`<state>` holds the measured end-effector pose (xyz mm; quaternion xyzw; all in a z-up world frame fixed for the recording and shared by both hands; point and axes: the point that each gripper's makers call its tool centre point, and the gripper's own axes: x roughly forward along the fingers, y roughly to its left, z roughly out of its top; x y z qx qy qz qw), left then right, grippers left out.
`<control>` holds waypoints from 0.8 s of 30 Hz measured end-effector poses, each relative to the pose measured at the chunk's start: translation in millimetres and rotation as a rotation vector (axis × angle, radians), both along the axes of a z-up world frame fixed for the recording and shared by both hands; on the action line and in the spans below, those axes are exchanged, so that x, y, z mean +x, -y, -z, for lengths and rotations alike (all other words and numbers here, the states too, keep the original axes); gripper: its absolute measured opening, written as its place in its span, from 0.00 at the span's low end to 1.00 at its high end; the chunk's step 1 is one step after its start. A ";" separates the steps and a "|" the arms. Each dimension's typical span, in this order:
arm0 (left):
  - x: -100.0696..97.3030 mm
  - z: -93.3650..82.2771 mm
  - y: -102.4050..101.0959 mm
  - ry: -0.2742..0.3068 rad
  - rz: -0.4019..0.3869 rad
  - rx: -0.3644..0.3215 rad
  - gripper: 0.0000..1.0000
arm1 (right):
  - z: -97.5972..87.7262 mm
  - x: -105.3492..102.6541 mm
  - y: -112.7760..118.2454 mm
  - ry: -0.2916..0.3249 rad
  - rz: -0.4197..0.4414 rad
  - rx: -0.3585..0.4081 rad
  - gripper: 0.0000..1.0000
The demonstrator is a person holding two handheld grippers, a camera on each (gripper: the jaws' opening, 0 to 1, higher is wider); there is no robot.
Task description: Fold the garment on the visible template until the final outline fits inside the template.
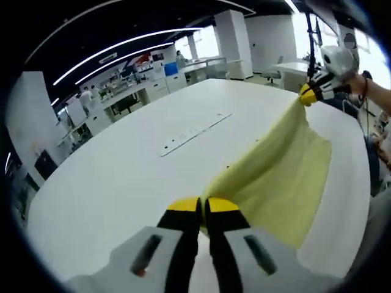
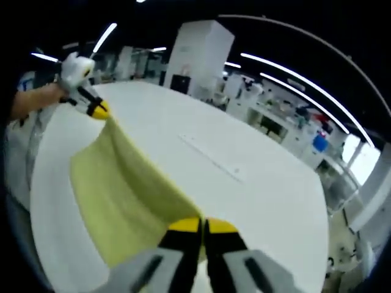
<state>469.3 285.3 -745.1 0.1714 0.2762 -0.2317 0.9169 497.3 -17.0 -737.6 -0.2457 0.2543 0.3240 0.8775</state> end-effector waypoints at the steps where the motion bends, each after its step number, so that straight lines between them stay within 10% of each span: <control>1: -0.1 2.1 -0.1 -0.001 -0.002 -0.001 0.00 | 3.7 1.0 -0.6 -0.007 -0.004 -0.007 0.00; 24: 24.4 51.2 -4.0 -0.069 0.006 0.007 0.00 | 56.6 26.6 -4.6 -0.105 -0.010 -0.031 0.00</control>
